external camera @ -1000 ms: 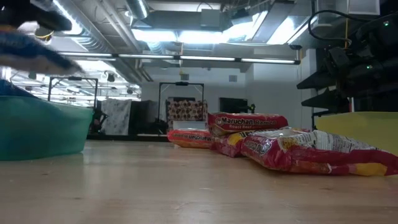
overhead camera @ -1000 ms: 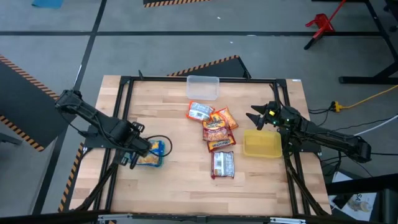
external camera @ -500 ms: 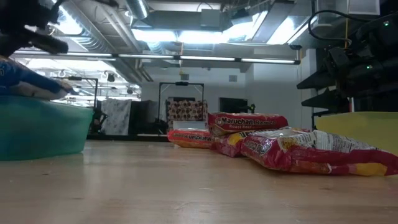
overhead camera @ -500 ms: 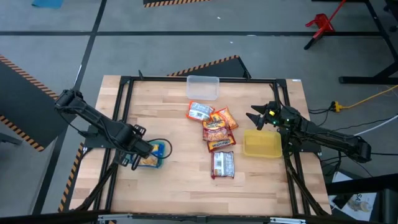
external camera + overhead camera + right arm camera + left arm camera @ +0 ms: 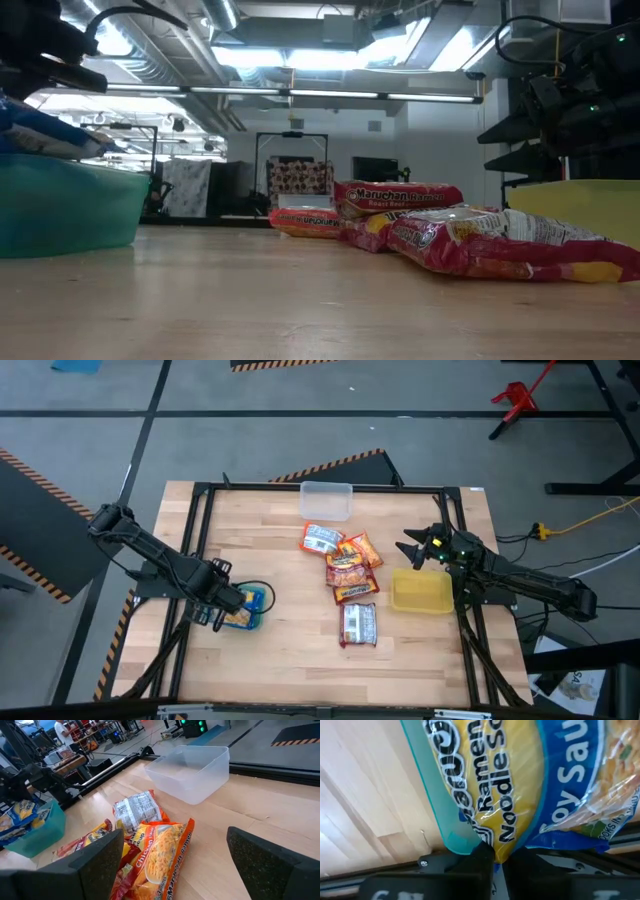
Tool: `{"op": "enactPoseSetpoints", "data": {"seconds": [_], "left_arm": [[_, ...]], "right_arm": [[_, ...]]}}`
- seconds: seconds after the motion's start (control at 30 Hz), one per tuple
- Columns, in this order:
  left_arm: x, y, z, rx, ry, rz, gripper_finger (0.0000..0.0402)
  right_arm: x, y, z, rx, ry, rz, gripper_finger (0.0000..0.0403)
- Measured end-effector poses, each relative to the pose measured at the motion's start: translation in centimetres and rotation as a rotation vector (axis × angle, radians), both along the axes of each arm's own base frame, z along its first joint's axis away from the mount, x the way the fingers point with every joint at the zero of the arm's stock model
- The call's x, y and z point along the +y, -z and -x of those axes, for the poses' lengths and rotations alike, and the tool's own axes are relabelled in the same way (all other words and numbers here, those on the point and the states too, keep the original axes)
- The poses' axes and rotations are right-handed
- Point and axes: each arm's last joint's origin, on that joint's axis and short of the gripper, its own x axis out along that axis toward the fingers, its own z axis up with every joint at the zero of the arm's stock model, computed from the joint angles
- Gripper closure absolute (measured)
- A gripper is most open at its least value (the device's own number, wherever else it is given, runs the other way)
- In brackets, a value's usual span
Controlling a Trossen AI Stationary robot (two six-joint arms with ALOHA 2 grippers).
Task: Sort Maruchan noodles
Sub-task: Put the blue noodle pack into the green bin
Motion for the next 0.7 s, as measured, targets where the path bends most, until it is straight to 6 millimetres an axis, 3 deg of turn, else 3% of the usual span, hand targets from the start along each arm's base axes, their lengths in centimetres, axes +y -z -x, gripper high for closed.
{"op": "enactPoseSetpoints", "data": {"seconds": [0.4, 0.7], "left_arm": [[-0.15, 0.05, -0.34, -0.044, -0.104, 0.000, 0.0262], [-0.04, 0.05, -0.38, -0.073, -0.217, -0.047, 0.0245]], "right_arm": [[0.00, 0.00, 0.00, 0.000, -0.001, 0.000, 0.0063], [0.01, 0.00, 0.00, 0.000, -0.004, 0.000, 0.0063]]}}
